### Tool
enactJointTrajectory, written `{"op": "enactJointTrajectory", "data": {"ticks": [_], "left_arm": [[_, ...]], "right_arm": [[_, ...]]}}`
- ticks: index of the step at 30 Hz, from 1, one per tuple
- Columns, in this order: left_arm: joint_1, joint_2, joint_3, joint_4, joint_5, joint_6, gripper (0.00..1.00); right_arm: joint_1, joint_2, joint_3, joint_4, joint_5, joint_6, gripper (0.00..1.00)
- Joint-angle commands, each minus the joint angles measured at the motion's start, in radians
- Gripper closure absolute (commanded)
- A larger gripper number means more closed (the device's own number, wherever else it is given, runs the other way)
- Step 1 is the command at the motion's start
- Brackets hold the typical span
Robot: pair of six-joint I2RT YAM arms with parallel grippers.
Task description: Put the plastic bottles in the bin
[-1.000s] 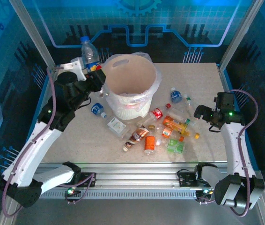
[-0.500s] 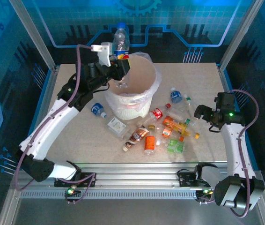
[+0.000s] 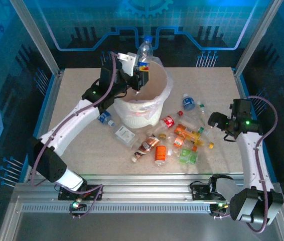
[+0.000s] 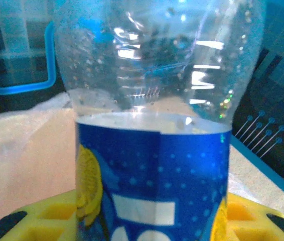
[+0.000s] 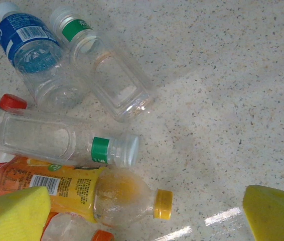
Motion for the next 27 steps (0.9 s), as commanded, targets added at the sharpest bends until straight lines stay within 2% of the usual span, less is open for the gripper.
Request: {"op": "enactJointTrajectory", "data": {"ticks": [1, 6, 15, 23, 27], "left_arm": [[0.001, 0.028, -0.02, 0.068, 0.04, 0.038, 0.77], [0.013, 0.039, -0.076, 0.112, 0.036, 0.035, 0.73], [0.037, 0.036, -0.144, 0.169, 0.041, 0.004, 0.49], [0.038, 0.026, -0.148, 0.175, 0.044, -0.005, 0.19], [0.038, 0.011, -0.141, 0.171, 0.044, -0.006, 0.11]], "right_arm": [[-0.006, -0.007, -0.006, 0.013, -0.029, -0.009, 0.0], [-0.006, 0.01, -0.013, 0.022, -0.032, -0.021, 0.0], [-0.007, 0.041, -0.04, 0.067, -0.034, -0.024, 0.0], [-0.007, 0.086, -0.042, 0.096, -0.043, -0.039, 0.0], [-0.006, 0.1, -0.038, 0.102, -0.066, -0.038, 0.0]]}}
